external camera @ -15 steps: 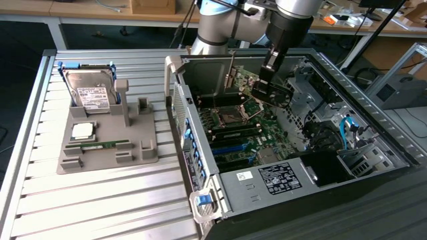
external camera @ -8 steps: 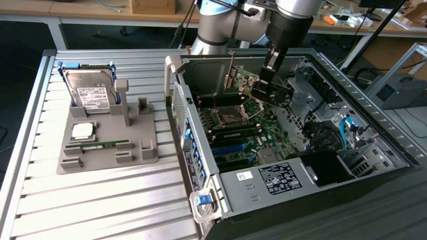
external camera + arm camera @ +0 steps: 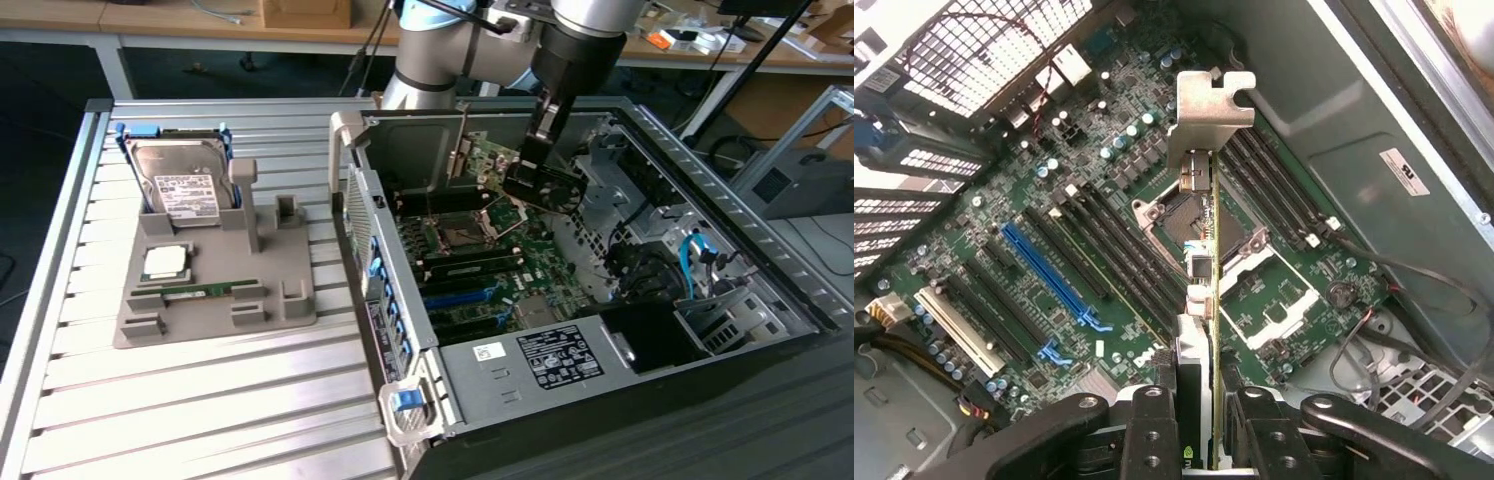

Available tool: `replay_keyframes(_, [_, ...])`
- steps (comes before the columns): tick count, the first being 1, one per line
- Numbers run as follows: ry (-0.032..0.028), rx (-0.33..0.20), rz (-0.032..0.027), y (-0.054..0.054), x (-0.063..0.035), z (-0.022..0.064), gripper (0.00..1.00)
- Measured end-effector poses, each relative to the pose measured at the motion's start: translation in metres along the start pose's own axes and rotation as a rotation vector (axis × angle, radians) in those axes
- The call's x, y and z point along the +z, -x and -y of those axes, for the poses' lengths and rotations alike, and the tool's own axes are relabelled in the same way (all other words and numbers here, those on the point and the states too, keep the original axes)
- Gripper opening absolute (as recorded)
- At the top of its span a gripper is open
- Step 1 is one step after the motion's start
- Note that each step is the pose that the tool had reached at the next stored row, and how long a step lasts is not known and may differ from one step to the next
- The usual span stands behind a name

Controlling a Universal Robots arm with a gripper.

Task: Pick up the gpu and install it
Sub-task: 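Insert the gpu into the slot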

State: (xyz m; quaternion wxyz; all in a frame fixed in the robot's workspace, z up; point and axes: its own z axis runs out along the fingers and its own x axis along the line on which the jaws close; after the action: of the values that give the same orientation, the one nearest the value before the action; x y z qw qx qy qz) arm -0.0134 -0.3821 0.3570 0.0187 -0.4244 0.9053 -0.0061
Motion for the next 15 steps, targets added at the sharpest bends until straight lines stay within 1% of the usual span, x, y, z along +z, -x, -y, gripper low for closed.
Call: replay_keyframes(15, [0.0016, -0.056, 0.0015, 0.0000, 0.0002, 0.0000, 0.27])
